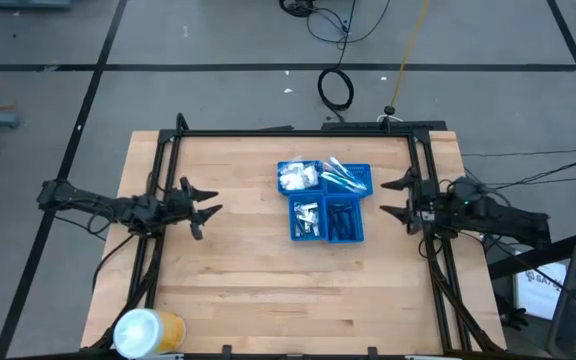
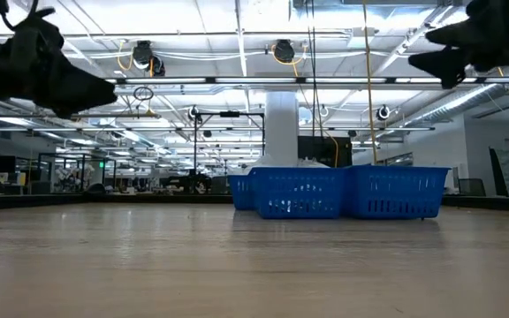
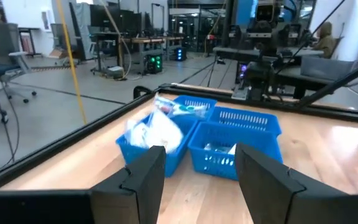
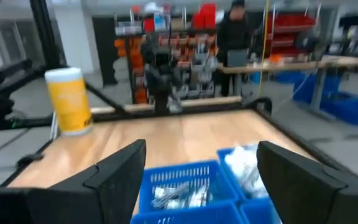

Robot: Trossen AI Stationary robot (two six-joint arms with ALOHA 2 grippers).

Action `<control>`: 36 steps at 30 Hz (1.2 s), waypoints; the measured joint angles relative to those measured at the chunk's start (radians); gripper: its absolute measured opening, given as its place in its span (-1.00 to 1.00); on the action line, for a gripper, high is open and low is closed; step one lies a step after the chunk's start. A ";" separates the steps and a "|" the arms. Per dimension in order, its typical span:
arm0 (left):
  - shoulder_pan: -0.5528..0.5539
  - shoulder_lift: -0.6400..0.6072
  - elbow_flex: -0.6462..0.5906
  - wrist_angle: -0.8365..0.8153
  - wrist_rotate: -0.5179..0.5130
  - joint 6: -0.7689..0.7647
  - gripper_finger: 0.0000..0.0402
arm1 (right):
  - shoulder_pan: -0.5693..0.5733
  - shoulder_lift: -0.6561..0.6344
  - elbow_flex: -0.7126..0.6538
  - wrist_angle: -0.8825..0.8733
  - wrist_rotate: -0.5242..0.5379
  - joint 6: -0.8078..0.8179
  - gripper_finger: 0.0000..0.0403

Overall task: Pick & Place Travel size toiletries
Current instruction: Return to Home Position

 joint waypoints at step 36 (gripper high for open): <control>0.000 0.001 -0.005 -0.038 -0.069 0.050 -0.05 | 0.000 0.031 -0.297 0.306 -0.001 0.000 0.45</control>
